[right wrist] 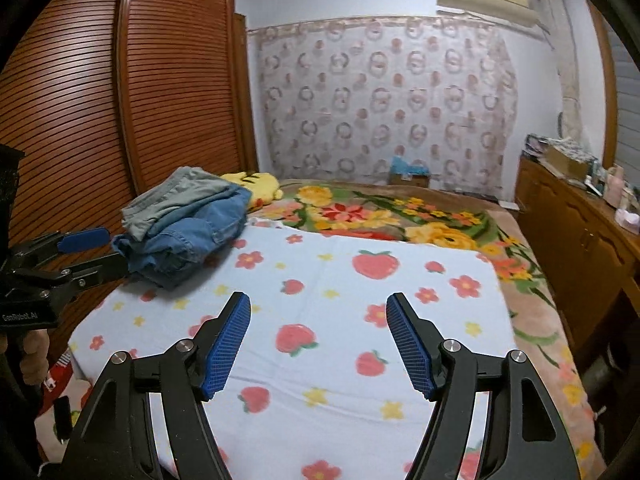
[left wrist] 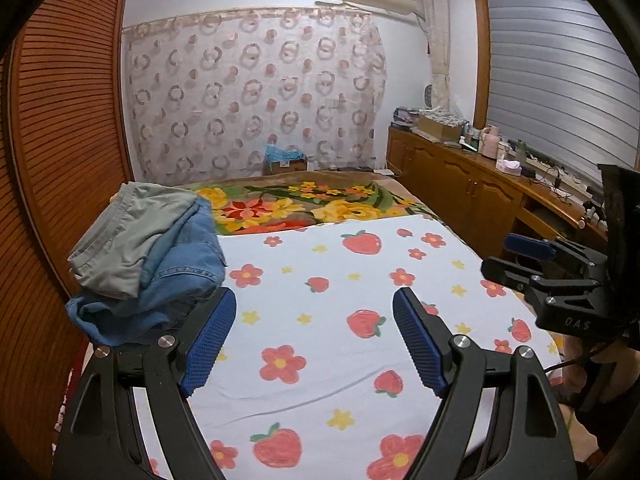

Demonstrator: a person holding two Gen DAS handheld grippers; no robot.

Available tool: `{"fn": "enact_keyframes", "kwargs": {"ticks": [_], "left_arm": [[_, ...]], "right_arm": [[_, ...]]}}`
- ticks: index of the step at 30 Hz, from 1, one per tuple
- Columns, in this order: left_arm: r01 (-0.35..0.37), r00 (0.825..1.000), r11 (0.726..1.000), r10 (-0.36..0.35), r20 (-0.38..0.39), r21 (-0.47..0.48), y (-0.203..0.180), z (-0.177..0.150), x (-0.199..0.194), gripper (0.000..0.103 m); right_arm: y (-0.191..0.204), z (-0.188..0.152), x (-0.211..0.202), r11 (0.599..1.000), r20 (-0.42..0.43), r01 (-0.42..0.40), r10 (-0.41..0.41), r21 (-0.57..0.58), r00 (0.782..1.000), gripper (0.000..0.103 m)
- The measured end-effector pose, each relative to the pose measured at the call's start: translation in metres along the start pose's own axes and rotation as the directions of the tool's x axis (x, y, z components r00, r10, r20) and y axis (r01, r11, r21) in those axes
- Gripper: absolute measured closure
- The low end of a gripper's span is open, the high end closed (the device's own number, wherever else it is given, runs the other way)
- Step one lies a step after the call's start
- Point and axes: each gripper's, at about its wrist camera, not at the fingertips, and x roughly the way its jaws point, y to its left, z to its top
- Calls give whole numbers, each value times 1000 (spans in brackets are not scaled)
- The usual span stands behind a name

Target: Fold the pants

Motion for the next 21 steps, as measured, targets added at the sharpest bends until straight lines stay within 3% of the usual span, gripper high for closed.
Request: {"fn": "enact_keyframes", "kwargs": {"ticks": [12, 21], "left_arm": [[-45, 997, 999, 44, 64, 2, -14, 1, -23, 22], [-44, 996, 999, 44, 75, 1, -17, -2, -30, 22]], "right_arm": [[30, 2, -38, 991, 99, 124, -128, 49, 987, 30], [47, -5, -42, 991, 116, 128, -132, 47, 984, 30]]}}
